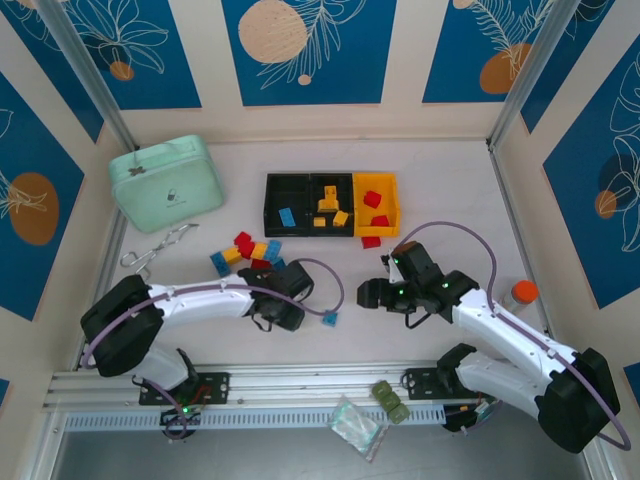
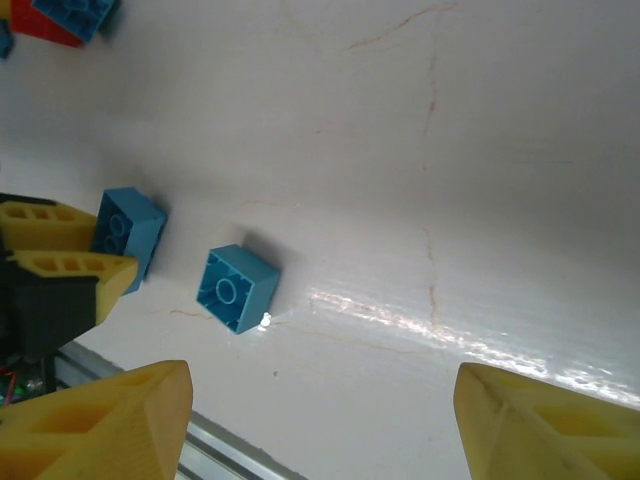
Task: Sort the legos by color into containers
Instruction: Pick up the lego from the middle-left of the table, then place the lego in the container.
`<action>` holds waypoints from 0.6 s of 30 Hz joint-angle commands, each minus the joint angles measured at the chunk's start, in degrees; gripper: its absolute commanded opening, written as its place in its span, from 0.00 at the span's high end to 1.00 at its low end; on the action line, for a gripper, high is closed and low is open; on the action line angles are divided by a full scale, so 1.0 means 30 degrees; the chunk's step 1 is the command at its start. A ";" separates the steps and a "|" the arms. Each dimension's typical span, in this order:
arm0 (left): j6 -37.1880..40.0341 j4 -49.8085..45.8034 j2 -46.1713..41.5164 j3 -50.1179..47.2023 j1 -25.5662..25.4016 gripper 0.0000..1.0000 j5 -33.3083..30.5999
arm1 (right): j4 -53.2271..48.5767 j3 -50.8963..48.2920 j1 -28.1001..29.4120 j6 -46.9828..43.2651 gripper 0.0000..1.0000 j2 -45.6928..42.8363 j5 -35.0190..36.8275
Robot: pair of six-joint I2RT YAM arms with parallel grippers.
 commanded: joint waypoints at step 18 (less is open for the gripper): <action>0.1390 -0.2305 0.1729 0.8022 0.6673 0.75 -0.0448 | 0.2745 0.0933 0.0285 0.0193 0.30 0.1071 -0.1520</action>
